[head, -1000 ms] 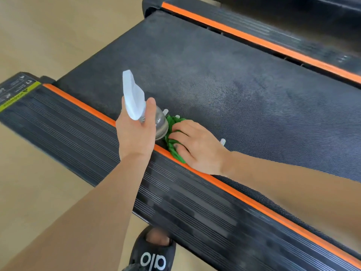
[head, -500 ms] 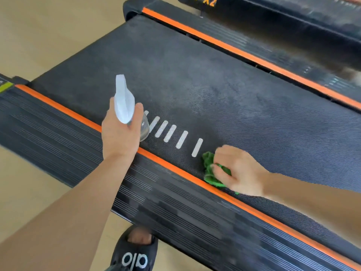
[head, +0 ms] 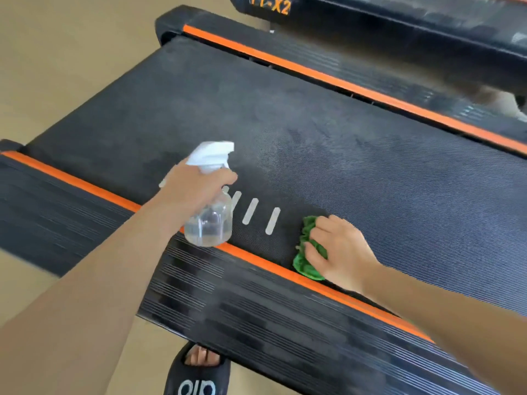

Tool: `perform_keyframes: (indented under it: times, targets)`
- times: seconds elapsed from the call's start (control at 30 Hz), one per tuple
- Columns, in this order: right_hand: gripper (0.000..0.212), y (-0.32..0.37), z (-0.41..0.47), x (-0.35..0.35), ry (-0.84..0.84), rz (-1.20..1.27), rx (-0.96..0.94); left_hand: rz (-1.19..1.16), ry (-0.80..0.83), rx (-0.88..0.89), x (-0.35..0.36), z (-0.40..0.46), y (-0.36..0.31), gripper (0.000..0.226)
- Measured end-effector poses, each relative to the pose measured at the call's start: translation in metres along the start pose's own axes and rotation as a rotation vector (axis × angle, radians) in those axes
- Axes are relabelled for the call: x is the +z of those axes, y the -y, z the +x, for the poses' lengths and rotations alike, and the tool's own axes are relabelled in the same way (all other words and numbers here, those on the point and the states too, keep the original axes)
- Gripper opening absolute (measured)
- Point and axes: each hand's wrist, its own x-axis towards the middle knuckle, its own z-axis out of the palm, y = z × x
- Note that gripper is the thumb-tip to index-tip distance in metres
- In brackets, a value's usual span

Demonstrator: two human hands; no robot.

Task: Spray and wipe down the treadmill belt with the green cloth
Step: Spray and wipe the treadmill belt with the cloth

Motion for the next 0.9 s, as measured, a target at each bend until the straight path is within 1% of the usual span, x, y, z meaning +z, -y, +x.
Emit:
perform_keyframes:
  times: [0.07, 0.1, 0.13, 0.2, 0.23, 0.4, 0.47, 0.6, 0.77, 0.9]
  targets:
    - [0.032, -0.005, -0.01, 0.001, -0.024, -0.013, 0.077, -0.039, 0.133, -0.028, 0.008, -0.004, -0.004, 0.016]
    - [0.033, -0.002, -0.01, 0.003, -0.035, -0.031, 0.09, -0.049, 0.191, -0.046, 0.01, -0.004, -0.004, 0.017]
    - [0.034, 0.001, -0.007, 0.005, -0.047, -0.047, 0.096, -0.055, 0.225, -0.075, 0.012, -0.005, -0.006, 0.015]
    - [0.034, 0.001, -0.005, 0.007, -0.063, -0.072, 0.093, -0.098, 0.26, -0.119, 0.019, -0.005, -0.01, 0.02]
    - [0.034, 0.0, -0.006, 0.007, -0.064, -0.072, 0.091, -0.127, 0.234, -0.13, 0.024, -0.004, -0.011, 0.022]
    - [0.032, 0.0, -0.007, 0.01, -0.084, -0.042, 0.081, -0.114, -0.057, -0.152, 0.05, -0.006, -0.012, 0.016]
    - [0.031, -0.002, -0.008, 0.012, -0.11, -0.033, 0.084, -0.157, -0.128, -0.169, 0.055, -0.007, -0.013, 0.017]
    - [0.029, -0.002, -0.009, 0.013, -0.137, -0.026, 0.1, -0.201, -0.162, -0.176, 0.06, -0.008, -0.017, 0.011]
    - [0.027, -0.002, -0.01, 0.012, -0.165, 0.008, 0.095, -0.188, -0.249, -0.239, 0.058, 0.008, -0.015, 0.017]
    - [0.026, 0.004, 0.01, 0.011, -0.201, 0.08, 0.102, -0.141, -0.202, -0.325, 0.045, 0.018, -0.013, 0.019]
